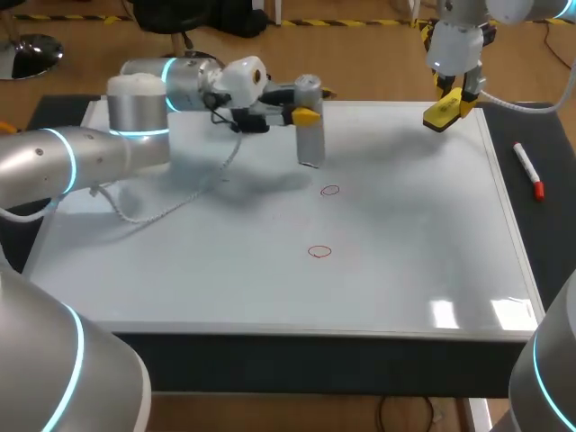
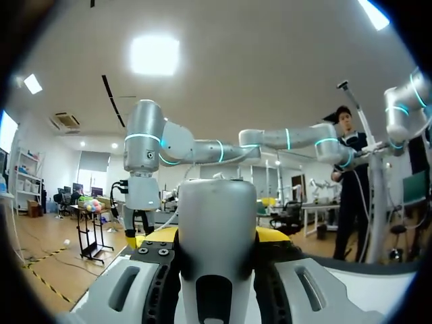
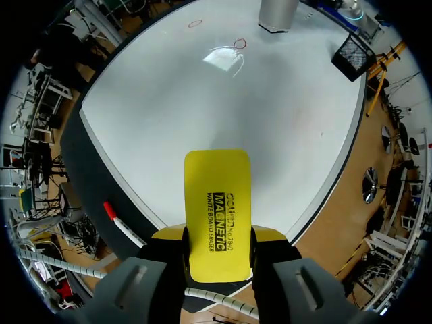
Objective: Pick up the inspection probe, press it on each red-marked spot on the whiteboard one by one, put down the probe, pick up the eraser, and wipe off all the red marks.
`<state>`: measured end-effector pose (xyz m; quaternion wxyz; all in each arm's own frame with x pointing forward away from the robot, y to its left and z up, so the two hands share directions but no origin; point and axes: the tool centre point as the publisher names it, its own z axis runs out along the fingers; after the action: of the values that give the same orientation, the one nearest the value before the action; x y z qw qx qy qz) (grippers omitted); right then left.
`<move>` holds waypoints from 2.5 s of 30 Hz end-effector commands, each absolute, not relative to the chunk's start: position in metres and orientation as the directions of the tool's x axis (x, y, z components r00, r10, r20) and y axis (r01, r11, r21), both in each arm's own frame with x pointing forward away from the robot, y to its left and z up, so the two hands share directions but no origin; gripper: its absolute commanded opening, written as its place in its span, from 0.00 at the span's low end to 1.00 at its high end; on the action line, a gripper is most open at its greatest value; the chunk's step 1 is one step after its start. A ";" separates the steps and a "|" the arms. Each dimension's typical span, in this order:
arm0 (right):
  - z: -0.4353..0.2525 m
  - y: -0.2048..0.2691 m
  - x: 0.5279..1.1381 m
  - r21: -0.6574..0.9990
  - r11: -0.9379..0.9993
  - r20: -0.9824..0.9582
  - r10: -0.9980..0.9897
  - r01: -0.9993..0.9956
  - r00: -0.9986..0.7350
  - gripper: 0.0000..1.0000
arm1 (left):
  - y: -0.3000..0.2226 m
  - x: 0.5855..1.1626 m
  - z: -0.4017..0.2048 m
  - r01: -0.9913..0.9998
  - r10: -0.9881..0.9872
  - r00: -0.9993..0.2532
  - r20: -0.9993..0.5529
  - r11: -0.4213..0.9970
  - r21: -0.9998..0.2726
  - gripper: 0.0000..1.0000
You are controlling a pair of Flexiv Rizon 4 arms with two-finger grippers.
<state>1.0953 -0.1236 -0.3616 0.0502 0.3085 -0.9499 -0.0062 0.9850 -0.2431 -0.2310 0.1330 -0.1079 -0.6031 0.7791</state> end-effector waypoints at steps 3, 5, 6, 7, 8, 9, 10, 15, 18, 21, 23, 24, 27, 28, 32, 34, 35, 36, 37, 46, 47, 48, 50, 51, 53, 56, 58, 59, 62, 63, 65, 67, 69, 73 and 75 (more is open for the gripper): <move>-0.360 -0.124 1.095 0.040 0.809 0.093 -0.588 -0.587 -0.804 0.00 | -0.193 0.987 -0.207 -0.021 0.209 -0.978 -0.020 -0.190 -0.982 0.00; -0.360 -0.124 1.095 0.040 0.809 0.093 -0.588 -0.587 -0.804 0.00 | -0.182 0.992 -0.203 -0.005 0.184 -0.983 -0.030 -0.184 -0.983 0.00; -0.360 -0.124 1.095 0.040 0.809 0.093 -0.588 -0.587 -0.804 0.00 | -0.177 0.993 -0.200 0.002 0.169 -0.985 -0.034 -0.183 -0.983 0.00; -0.360 -0.124 1.095 0.040 0.809 0.093 -0.588 -0.587 -0.804 0.00 | -0.172 0.995 -0.198 0.009 0.157 -0.987 -0.038 -0.180 -0.984 0.00; -0.360 -0.124 1.095 0.040 0.809 0.093 -0.588 -0.587 -0.804 0.00 | -0.167 0.997 -0.197 0.014 0.145 -0.989 -0.040 -0.175 -0.984 0.00; -0.360 -0.124 1.095 0.040 0.809 0.093 -0.588 -0.587 -0.804 0.00 | -0.161 1.000 -0.196 0.019 0.131 -0.990 -0.042 -0.174 -0.984 0.00; -0.360 -0.124 1.095 0.040 0.809 0.093 -0.588 -0.587 -0.804 0.00 | -0.156 1.002 -0.196 0.023 0.118 -0.992 -0.044 -0.174 -0.985 0.00; -0.360 -0.124 1.095 0.040 0.809 0.093 -0.588 -0.587 -0.804 0.00 | -0.134 1.010 -0.192 0.043 0.060 -0.997 -0.054 -0.167 -0.985 0.00; -0.360 -0.124 1.095 0.040 0.809 0.093 -0.588 -0.587 -0.804 0.00 | -0.126 1.012 -0.190 0.049 0.041 -0.998 -0.057 -0.163 -0.985 0.00; -0.360 -0.124 1.095 0.040 0.809 0.093 -0.588 -0.587 -0.804 0.00 | -0.119 1.016 -0.192 0.047 0.022 -0.998 -0.051 -0.156 -0.987 0.00; -0.360 -0.124 1.095 0.040 0.809 0.093 -0.588 -0.587 -0.804 0.00 | -0.113 1.018 -0.193 0.044 0.007 -0.999 -0.046 -0.151 -0.988 0.00; -0.360 -0.124 1.095 0.040 0.809 0.093 -0.588 -0.587 -0.804 0.00 | -0.111 1.019 -0.193 0.044 0.005 -0.999 -0.045 -0.152 -0.987 0.00; -0.360 -0.124 1.095 0.040 0.809 0.093 -0.588 -0.587 -0.804 0.00 | -0.102 1.021 -0.196 0.038 -0.015 -0.999 -0.036 -0.147 -0.988 0.00; -0.360 -0.124 1.095 0.040 0.809 0.093 -0.588 -0.587 -0.804 0.00 | -0.099 1.022 -0.197 0.036 -0.023 -0.999 -0.033 -0.143 -0.989 0.00; -0.360 -0.124 1.095 0.040 0.809 0.093 -0.588 -0.587 -0.804 0.00 | -0.088 1.027 -0.201 0.032 -0.044 -0.999 -0.026 -0.133 -0.991 0.00; -0.360 -0.124 1.095 0.040 0.809 0.093 -0.588 -0.587 -0.804 0.00 | -0.083 1.028 -0.202 0.032 -0.056 -0.998 -0.025 -0.131 -0.991 0.00; -0.360 -0.124 1.095 0.040 0.809 0.093 -0.588 -0.587 -0.804 0.00 | -0.081 1.029 -0.203 0.033 -0.059 -0.998 -0.025 -0.132 -0.991 0.00; -0.360 -0.124 1.095 0.040 0.809 0.093 -0.588 -0.587 -0.804 0.00 | -0.079 1.030 -0.204 0.033 -0.063 -0.998 -0.024 -0.132 -0.991 0.00; -0.360 -0.124 1.095 0.040 0.809 0.093 -0.588 -0.587 -0.804 0.00 | -0.078 1.030 -0.204 0.032 -0.065 -0.998 -0.024 -0.131 -0.991 0.00; -0.360 -0.124 1.095 0.040 0.809 0.093 -0.588 -0.587 -0.804 0.00 | -0.073 1.032 -0.208 0.027 -0.078 -0.997 -0.018 -0.122 -0.992 0.00; -0.360 -0.124 1.095 0.040 0.809 0.093 -0.588 -0.587 -0.804 0.00 | -0.073 1.033 -0.208 0.028 -0.078 -0.997 -0.018 -0.122 -0.992 0.00; -0.360 -0.124 1.095 0.040 0.809 0.093 -0.588 -0.587 -0.804 0.00 | -0.073 1.033 -0.208 0.028 -0.078 -0.997 -0.018 -0.122 -0.992 0.00; -0.360 -0.124 1.095 0.040 0.809 0.093 -0.588 -0.587 -0.804 0.00 | -0.073 1.032 -0.208 0.033 -0.083 -0.996 -0.022 -0.124 -0.992 0.00; -0.360 -0.124 1.095 0.040 0.809 0.093 -0.588 -0.587 -0.804 0.00 | -0.073 1.031 -0.207 0.035 -0.085 -0.996 -0.024 -0.126 -0.991 0.00; -0.360 -0.124 1.095 0.040 0.809 0.093 -0.588 -0.587 -0.804 0.00 | -0.072 1.031 -0.207 0.035 -0.085 -0.996 -0.025 -0.127 -0.991 0.00; -0.360 -0.124 1.095 0.040 0.809 0.093 -0.588 -0.587 -0.804 0.00 | -0.072 1.031 -0.207 0.035 -0.085 -0.996 -0.025 -0.127 -0.991 0.00; -0.360 -0.124 1.095 0.040 0.809 0.093 -0.588 -0.587 -0.804 0.00 | -0.072 1.031 -0.207 0.035 -0.085 -0.996 -0.025 -0.127 -0.991 0.00; -0.360 -0.124 1.095 0.040 0.809 0.093 -0.588 -0.587 -0.804 0.00 | -0.072 1.031 -0.207 0.035 -0.085 -0.996 -0.025 -0.127 -0.991 0.00; -0.360 -0.124 1.095 0.040 0.809 0.093 -0.588 -0.587 -0.804 0.00 | -0.072 1.031 -0.207 0.035 -0.085 -0.996 -0.025 -0.127 -0.991 0.00; -0.360 -0.124 1.095 0.040 0.809 0.093 -0.588 -0.587 -0.804 0.00 | -0.072 1.031 -0.207 0.035 -0.085 -0.996 -0.025 -0.127 -0.991 0.00; -0.360 -0.124 1.095 0.040 0.809 0.093 -0.588 -0.587 -0.804 0.00 | -0.072 1.031 -0.207 0.035 -0.085 -0.996 -0.025 -0.127 -0.991 0.00; -0.360 -0.124 1.095 0.040 0.809 0.093 -0.588 -0.587 -0.804 0.00 | -0.072 1.031 -0.207 0.035 -0.085 -0.996 -0.025 -0.127 -0.991 0.00; -0.360 -0.124 1.095 0.040 0.809 0.093 -0.588 -0.587 -0.804 0.00 | -0.072 1.031 -0.207 0.035 -0.085 -0.996 -0.025 -0.127 -0.991 0.00; -0.358 -0.106 1.091 0.027 0.788 0.073 -0.615 -0.615 -0.785 0.00 | -0.072 1.031 -0.207 0.035 -0.085 -0.996 -0.025 -0.127 -0.991 0.00; -0.358 -0.096 1.086 0.017 0.771 0.078 -0.636 -0.637 -0.767 0.00 | -0.072 1.031 -0.207 0.035 -0.085 -0.996 -0.025 -0.127 -0.991 0.00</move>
<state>1.0956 -0.1057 -0.3607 0.0432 0.3334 -0.9418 -0.0094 1.0323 -0.0716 -0.2087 -0.0376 0.0175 -0.6589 0.7511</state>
